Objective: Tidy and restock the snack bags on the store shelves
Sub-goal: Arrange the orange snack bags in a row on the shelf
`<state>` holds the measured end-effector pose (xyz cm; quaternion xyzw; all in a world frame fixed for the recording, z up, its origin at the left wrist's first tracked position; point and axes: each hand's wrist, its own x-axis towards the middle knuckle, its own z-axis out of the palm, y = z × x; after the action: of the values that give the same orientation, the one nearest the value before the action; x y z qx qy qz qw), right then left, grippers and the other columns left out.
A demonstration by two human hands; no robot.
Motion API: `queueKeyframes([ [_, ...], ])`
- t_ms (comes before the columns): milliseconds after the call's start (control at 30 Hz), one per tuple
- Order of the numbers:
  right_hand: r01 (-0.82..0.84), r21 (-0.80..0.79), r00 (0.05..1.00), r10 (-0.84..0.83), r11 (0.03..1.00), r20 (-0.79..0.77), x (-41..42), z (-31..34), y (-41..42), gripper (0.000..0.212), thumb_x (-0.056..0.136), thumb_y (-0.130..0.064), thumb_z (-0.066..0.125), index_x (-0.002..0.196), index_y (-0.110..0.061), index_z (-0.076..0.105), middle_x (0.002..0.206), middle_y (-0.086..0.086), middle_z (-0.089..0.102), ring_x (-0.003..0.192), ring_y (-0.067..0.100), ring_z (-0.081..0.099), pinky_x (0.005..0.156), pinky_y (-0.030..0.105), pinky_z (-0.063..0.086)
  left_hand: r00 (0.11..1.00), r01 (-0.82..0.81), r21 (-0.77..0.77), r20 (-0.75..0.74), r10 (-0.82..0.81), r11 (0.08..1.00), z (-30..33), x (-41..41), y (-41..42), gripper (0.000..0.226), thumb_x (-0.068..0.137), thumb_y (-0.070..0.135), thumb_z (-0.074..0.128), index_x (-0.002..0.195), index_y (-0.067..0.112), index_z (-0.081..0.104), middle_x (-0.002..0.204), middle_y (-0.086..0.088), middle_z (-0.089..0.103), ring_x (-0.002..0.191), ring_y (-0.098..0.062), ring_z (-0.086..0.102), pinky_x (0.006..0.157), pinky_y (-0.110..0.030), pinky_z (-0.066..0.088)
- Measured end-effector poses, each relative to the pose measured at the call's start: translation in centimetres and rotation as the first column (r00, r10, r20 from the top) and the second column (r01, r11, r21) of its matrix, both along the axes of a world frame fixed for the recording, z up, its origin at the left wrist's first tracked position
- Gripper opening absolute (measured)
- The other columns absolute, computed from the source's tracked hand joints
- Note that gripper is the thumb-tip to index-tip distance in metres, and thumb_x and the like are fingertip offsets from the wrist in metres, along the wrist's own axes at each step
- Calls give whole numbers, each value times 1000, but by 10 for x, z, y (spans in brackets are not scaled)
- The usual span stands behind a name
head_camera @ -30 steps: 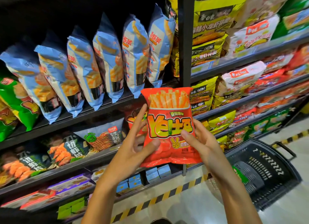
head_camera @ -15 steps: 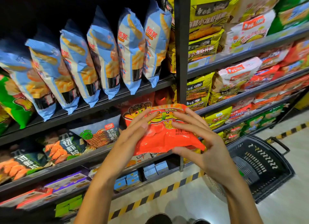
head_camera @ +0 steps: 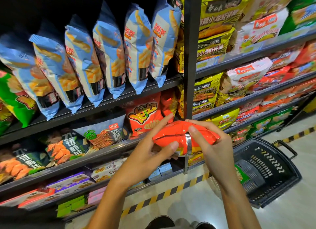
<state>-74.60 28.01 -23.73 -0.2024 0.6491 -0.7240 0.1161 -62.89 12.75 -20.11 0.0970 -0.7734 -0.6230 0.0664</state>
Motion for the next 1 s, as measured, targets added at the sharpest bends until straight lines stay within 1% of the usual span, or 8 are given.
queueKeyframes([
  [133, -89, 53, 994, 92, 995, -60, -4, 2, 1, 22, 96, -25, 69, 118, -24, 74, 115, -16, 73, 109, 3, 68, 77, 16, 56, 985, -160, 37, -66, 162, 986, -9, -8, -1, 41, 102, 31, 52, 142, 33, 56, 133, 8, 66, 104, -23, 73, 78, -28, 60],
  [300, -279, -16, 960, 278, 960, -19, -8, 4, 6, 43, 106, -36, 40, 135, -20, 67, 131, -7, 71, 122, 9, 65, 92, 16, 52, 955, -291, 76, -32, 294, 954, -11, -12, -8, 41, 108, 42, 34, 129, 34, 68, 111, -1, 77, 98, -25, 76, 82, -42, 61],
  [433, -192, -6, 980, 192, 981, 46, -8, 4, 0, 48, 108, -37, 33, 124, -20, 74, 110, -5, 79, 107, 10, 73, 87, 19, 57, 958, -284, 110, 2, 286, 952, -11, -14, -10, 52, 110, 47, 21, 128, 38, 68, 102, -8, 79, 87, -32, 77, 84, -49, 61],
  [533, -106, 6, 988, 104, 994, 114, -9, 5, -5, 54, 109, -38, 31, 113, -15, 79, 92, 2, 81, 91, 12, 77, 73, 15, 56, 963, -268, 113, 22, 267, 957, -14, -14, -11, 54, 110, 47, 18, 126, 41, 69, 100, -10, 79, 83, -33, 77, 82, -44, 63],
  [700, -72, 49, 985, 63, 996, 161, -10, 4, -8, 56, 110, -40, 32, 108, -14, 81, 85, 4, 81, 83, 13, 77, 67, 13, 54, 963, -268, 124, 38, 266, 955, -16, -16, -13, 57, 110, 46, 16, 116, 50, 73, 96, -15, 79, 80, -34, 77, 77, -40, 64],
  [867, -143, 43, 978, 134, 989, 159, -14, 2, -8, 60, 106, -48, 28, 111, -20, 81, 92, 3, 81, 93, 10, 76, 78, 12, 53, 959, -283, 111, 23, 282, 953, -19, -15, -15, 54, 111, 46, 18, 126, 41, 70, 109, -5, 78, 91, -29, 76, 88, -47, 61],
  [933, -216, -51, 954, 222, 975, 200, -15, 1, -5, 68, 103, -55, 23, 121, -17, 77, 111, 4, 79, 113, 9, 70, 95, 21, 48, 966, -259, 86, -4, 260, 962, -18, -12, -17, 53, 112, 48, 18, 129, 44, 68, 125, -1, 73, 113, -23, 70, 104, -47, 53],
  [1000, -233, -175, 920, 275, 957, 279, -18, 1, -3, 71, 103, -56, 21, 133, -13, 69, 130, 4, 72, 128, 12, 62, 107, 30, 41, 978, -205, -36, -56, 203, 978, -18, -9, -17, 51, 111, 49, 19, 136, 44, 63, 150, 11, 55, 143, -13, 47, 121, -51, 32],
])
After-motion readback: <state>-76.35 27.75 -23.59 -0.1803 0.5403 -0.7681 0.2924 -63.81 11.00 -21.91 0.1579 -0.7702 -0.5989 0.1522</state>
